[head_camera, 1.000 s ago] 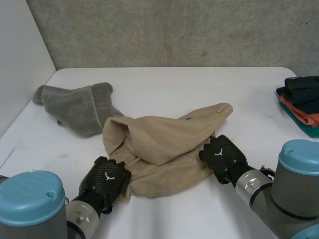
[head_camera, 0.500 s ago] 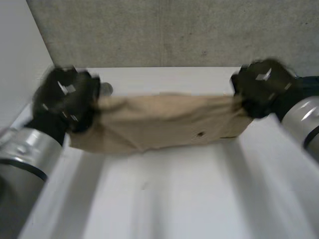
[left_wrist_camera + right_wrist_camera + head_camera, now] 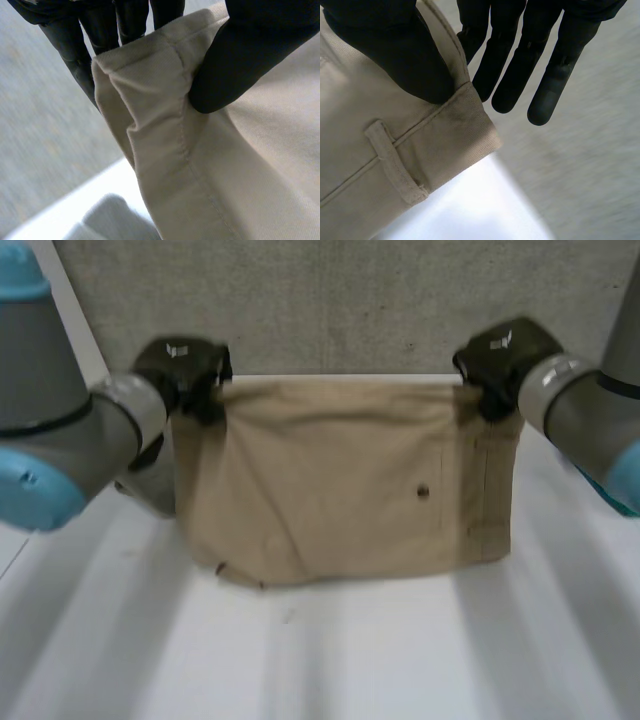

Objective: Fold the laundry.

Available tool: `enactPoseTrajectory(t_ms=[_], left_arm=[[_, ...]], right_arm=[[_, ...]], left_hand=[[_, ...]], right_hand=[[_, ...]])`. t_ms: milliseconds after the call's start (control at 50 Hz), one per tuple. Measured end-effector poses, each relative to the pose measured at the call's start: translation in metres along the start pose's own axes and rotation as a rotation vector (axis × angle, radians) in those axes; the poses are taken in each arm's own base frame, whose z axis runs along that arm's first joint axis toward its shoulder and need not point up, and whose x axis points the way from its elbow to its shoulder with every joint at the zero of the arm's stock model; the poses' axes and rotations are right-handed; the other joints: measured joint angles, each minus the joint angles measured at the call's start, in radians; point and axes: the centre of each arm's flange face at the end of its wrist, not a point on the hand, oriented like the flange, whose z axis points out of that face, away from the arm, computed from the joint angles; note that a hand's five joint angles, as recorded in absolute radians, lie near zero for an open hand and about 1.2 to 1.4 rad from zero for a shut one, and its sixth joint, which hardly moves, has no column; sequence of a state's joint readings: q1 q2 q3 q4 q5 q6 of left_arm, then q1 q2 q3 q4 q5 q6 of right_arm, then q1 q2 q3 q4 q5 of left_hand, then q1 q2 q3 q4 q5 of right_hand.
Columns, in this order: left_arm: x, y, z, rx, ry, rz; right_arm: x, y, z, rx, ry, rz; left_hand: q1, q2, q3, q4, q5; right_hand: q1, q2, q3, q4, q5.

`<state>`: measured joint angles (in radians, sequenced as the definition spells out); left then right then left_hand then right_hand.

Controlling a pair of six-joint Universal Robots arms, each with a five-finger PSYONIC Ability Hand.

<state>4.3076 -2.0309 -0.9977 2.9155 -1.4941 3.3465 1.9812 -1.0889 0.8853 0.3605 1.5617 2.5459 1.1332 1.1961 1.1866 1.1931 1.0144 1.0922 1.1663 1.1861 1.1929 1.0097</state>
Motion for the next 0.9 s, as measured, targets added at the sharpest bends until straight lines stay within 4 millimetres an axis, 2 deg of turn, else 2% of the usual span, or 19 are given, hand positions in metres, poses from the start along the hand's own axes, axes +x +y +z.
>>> enactPoseTrajectory(t_ms=[40, 100, 140, 180, 220, 280, 380, 460, 480, 500, 540, 560, 600, 660, 740, 780, 820, 880, 900], left_arm=[[-0.007, -0.027, 0.008, 0.132, -0.032, -0.006], [-0.016, -0.066, 0.010, 0.327, -0.071, -0.021], [-0.023, -0.103, 0.003, 0.527, -0.100, -0.038], [-0.025, -0.123, -0.005, 0.646, -0.110, -0.047], [-0.025, -0.134, -0.013, 0.736, -0.111, -0.054], [-0.024, -0.134, -0.020, 0.780, -0.105, -0.056], [-0.018, -0.096, -0.023, 0.694, -0.091, -0.061], [-0.006, -0.030, -0.024, 0.485, -0.073, -0.080], [-0.004, -0.019, -0.025, 0.451, -0.069, -0.083], [0.000, -0.003, -0.026, 0.402, -0.063, -0.087], [0.007, 0.023, -0.029, 0.320, -0.049, -0.092], [0.013, 0.040, -0.031, 0.268, -0.037, -0.094], [0.024, 0.072, -0.038, 0.168, -0.010, -0.094], [0.041, 0.108, -0.050, 0.051, 0.031, -0.083], [0.057, 0.137, -0.068, -0.064, 0.079, -0.049], [0.060, 0.140, -0.074, -0.088, 0.089, -0.038], [0.065, 0.144, -0.088, -0.144, 0.112, -0.010], [0.067, 0.141, -0.105, -0.197, 0.134, 0.010], [0.069, 0.138, -0.117, -0.234, 0.151, 0.018]], right_arm=[[0.011, -0.017, 0.010, 0.103, 0.101, 0.031], [0.027, -0.044, 0.017, 0.272, 0.226, 0.098], [0.042, -0.069, 0.015, 0.445, 0.320, 0.164], [0.049, -0.084, 0.010, 0.556, 0.368, 0.200], [0.052, -0.094, 0.004, 0.638, 0.395, 0.221], [0.051, -0.098, -0.002, 0.682, 0.405, 0.228], [0.036, -0.074, -0.005, 0.625, 0.372, 0.213], [0.009, -0.018, 0.005, 0.448, 0.295, 0.196], [0.008, -0.015, 0.006, 0.439, 0.291, 0.195], [-0.002, 0.005, 0.009, 0.381, 0.262, 0.192], [-0.014, 0.026, 0.013, 0.319, 0.226, 0.189], [-0.019, 0.035, 0.014, 0.293, 0.210, 0.187], [-0.039, 0.072, 0.016, 0.189, 0.145, 0.182], [-0.058, 0.107, 0.013, 0.081, 0.074, 0.172], [-0.077, 0.141, 0.000, -0.054, -0.021, 0.135], [-0.079, 0.145, -0.004, -0.077, -0.038, 0.122], [-0.083, 0.155, -0.020, -0.164, -0.109, 0.059], [-0.081, 0.156, -0.037, -0.237, -0.172, -0.007], [-0.078, 0.154, -0.048, -0.279, -0.210, -0.045]], left_hand=[[0.000, 0.001, 0.002, 0.003, 0.000], [0.000, 0.001, 0.002, 0.003, 0.000], [0.000, 0.001, 0.002, 0.003, 0.000], [0.000, 0.001, 0.002, 0.003, 0.000], [0.002, 0.001, 0.002, 0.003, 0.000], [0.002, 0.001, 0.002, 0.003, 0.000], [0.002, 0.001, 0.002, 0.003, 0.000], [0.002, 0.001, 0.003, 0.003, 0.000], [0.002, 0.001, 0.003, 0.003, 0.000], [0.002, 0.001, 0.003, 0.003, 0.000], [0.002, 0.001, 0.003, 0.003, 0.000], [0.002, 0.001, 0.003, 0.003, 0.000], [0.002, 0.001, 0.003, 0.003, 0.000], [0.002, 0.001, 0.003, 0.003, 0.000], [0.002, 0.001, 0.003, 0.003, 0.000], [0.002, 0.001, 0.003, 0.003, 0.000], [0.002, 0.001, 0.003, 0.003, 0.000], [0.002, 0.001, 0.003, 0.003, 0.000], [0.002, 0.001, 0.003, 0.003, 0.000]], right_hand=[[0.000, 0.000, 0.001, 0.000, 0.000], [0.000, 0.000, 0.001, 0.000, 0.000], [0.000, 0.000, 0.001, 0.000, 0.000], [0.000, 0.000, 0.001, 0.000, 0.002], [0.000, 0.000, 0.001, 0.000, 0.006], [0.000, 0.000, 0.001, 0.000, 0.006], [0.000, 0.000, 0.003, 0.000, 0.006], [0.000, 0.000, 0.003, 0.000, 0.006], [0.000, 0.002, 0.003, 0.000, 0.006], [0.000, 0.007, 0.003, 0.000, 0.006], [0.000, 0.007, 0.003, 0.000, 0.006], [0.000, 0.007, 0.003, 0.000, 0.006], [0.000, 0.007, 0.003, 0.000, 0.006], [0.000, 0.007, 0.003, 0.000, 0.006], [0.000, 0.007, 0.003, 0.000, 0.006], [0.000, 0.007, 0.003, 0.000, 0.006], [0.000, 0.007, 0.003, 0.000, 0.006], [0.000, 0.007, 0.003, 0.000, 0.006], [0.000, 0.007, 0.003, 0.000, 0.006]])
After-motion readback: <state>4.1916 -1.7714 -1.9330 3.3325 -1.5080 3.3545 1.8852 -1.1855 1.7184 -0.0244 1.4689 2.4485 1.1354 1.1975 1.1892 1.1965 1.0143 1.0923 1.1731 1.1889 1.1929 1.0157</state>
